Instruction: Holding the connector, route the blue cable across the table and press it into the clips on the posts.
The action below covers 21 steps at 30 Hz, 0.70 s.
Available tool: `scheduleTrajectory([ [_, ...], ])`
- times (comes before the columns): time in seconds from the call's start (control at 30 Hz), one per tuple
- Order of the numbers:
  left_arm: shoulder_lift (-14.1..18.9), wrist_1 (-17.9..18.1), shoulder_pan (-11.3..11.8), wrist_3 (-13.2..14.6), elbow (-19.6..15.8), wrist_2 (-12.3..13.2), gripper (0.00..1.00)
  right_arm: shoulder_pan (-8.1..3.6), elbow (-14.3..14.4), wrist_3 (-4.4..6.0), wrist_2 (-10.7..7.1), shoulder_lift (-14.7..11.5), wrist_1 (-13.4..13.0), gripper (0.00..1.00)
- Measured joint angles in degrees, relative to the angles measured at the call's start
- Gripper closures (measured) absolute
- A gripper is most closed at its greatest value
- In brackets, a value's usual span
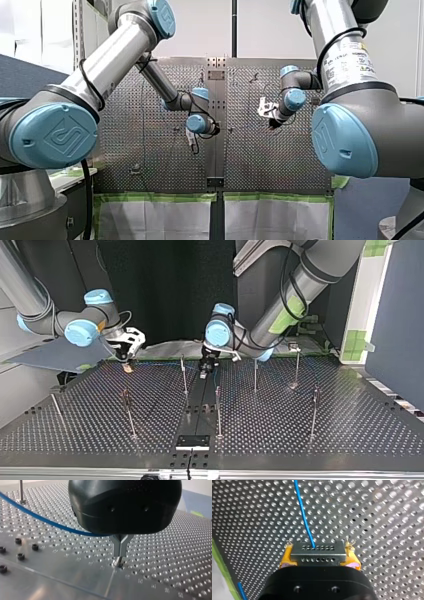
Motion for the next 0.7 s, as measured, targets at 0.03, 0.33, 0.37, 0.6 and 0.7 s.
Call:
scheduleTrajectory([
  [0.03,0.0,-0.28,0.22,0.1,0.08,0.04,1.0,-0.24,-0.24,0.04,-0.08,0.0,0.0,1.0],
  [0.33,-0.01,-2.61,0.51,1.05,0.18,0.19,0.62,-1.12,-0.66,0.22,-0.17,0.0,-0.03,1.0],
  [0.37,0.0,-2.89,0.47,1.21,0.18,0.19,0.49,-1.14,-0.66,0.3,-0.13,0.0,-0.05,1.0],
  [0.6,0.11,-6.38,0.05,3.4,0.18,0.08,0.0,-1.17,-0.67,0.81,0.14,0.0,-0.23,1.0],
  [0.7,0.48,-8.15,-0.15,4.44,0.18,-0.43,0.0,-1.16,-0.65,1.03,0.27,0.0,-0.34,1.0],
])
